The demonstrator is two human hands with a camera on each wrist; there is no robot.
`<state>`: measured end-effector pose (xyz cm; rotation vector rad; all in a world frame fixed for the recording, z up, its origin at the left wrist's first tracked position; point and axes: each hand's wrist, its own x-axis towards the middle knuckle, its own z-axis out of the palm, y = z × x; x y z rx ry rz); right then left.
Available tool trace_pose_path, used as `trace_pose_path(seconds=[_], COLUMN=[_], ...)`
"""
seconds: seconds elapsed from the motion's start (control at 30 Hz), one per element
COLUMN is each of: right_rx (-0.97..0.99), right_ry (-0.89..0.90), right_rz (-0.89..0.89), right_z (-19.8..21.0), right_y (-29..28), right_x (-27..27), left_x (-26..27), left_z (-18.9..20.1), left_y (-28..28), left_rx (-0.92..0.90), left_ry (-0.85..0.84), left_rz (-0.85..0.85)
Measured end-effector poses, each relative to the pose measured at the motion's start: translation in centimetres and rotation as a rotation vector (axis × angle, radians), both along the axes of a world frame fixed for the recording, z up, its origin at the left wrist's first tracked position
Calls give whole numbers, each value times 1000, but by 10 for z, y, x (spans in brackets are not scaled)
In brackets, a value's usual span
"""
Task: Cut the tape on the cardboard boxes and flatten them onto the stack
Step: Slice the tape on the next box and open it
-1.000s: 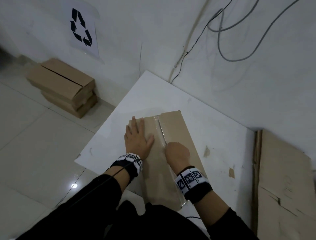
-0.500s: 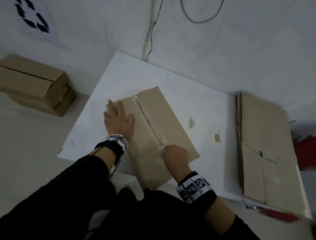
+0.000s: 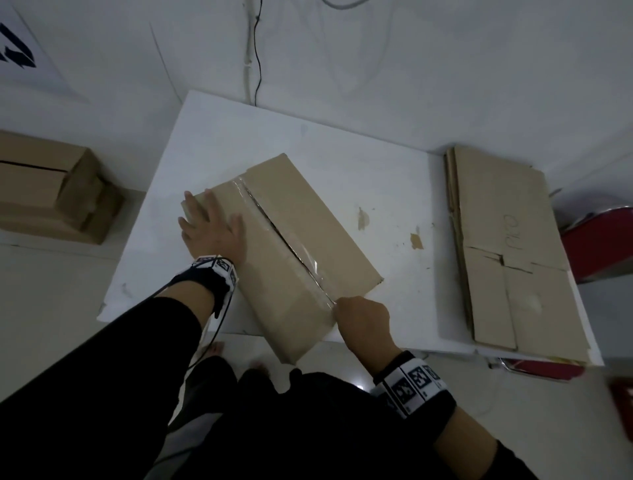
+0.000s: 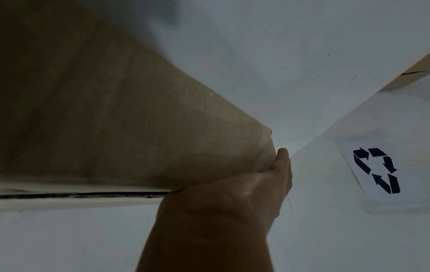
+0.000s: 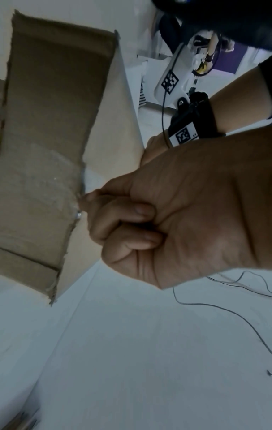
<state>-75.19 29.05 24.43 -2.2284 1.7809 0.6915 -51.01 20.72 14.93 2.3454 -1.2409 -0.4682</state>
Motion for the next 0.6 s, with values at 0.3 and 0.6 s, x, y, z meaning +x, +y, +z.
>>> trace_pose_path(seconds=[0.3, 0.6], right_rx=[-146, -49], right_ry=[-34, -175], right_rz=[93, 26], right_z=[-6, 1], right_y=[10, 24], right_x=[-11, -34], left_x=[3, 8], left_z=[-1, -3], left_y=[-1, 0], left_rx=[32, 52], left_ry=[-1, -13], left_rz=[-9, -6])
